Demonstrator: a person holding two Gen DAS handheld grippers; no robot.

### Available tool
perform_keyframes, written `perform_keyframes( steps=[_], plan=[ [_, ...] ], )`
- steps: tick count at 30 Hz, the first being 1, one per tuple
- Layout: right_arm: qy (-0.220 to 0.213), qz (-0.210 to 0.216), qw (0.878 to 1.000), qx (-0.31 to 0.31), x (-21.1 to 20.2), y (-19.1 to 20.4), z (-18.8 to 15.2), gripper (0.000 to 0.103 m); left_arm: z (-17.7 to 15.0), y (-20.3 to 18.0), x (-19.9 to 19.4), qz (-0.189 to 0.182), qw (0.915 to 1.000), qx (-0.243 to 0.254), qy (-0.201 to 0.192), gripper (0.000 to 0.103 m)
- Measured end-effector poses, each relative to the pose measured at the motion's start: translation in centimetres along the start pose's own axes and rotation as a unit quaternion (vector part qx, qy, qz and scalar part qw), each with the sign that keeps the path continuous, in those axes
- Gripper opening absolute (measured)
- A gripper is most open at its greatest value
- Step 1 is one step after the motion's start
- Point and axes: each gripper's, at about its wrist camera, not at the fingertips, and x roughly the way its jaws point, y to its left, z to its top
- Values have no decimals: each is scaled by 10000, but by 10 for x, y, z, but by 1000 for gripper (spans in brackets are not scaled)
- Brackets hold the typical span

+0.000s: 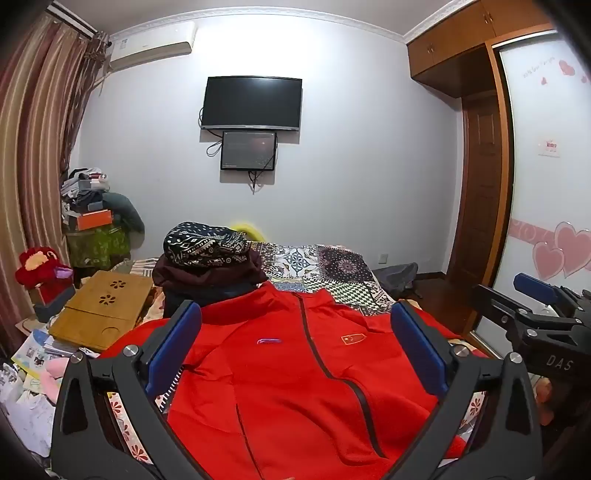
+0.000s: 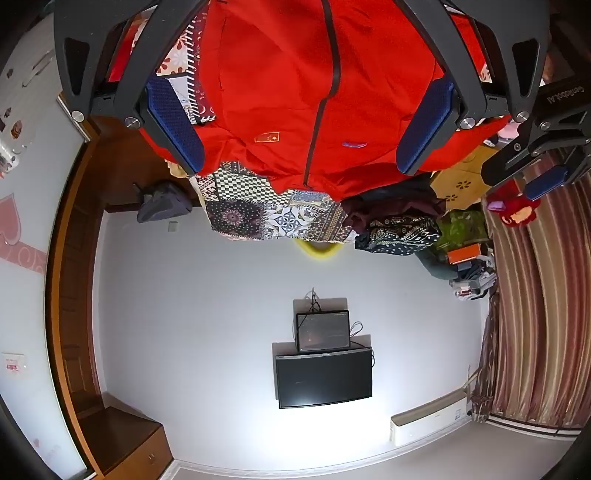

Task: Fold large clothes

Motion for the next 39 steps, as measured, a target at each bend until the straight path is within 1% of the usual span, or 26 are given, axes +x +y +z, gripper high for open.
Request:
perform_keyframes(
  steps=[20, 24, 39],
  plan=[
    [13, 5, 10000, -32, 1, 1, 0, 103, -3, 4, 3, 6, 10000, 14, 32, 103],
    [17, -1, 10000, -42, 0, 6, 2, 103, -3, 5, 3, 17, 10000, 0, 50, 103],
    [70, 25, 10000, -40, 5, 5, -4, 103, -2, 2, 2, 35, 9999, -37, 116, 103]
  ],
)
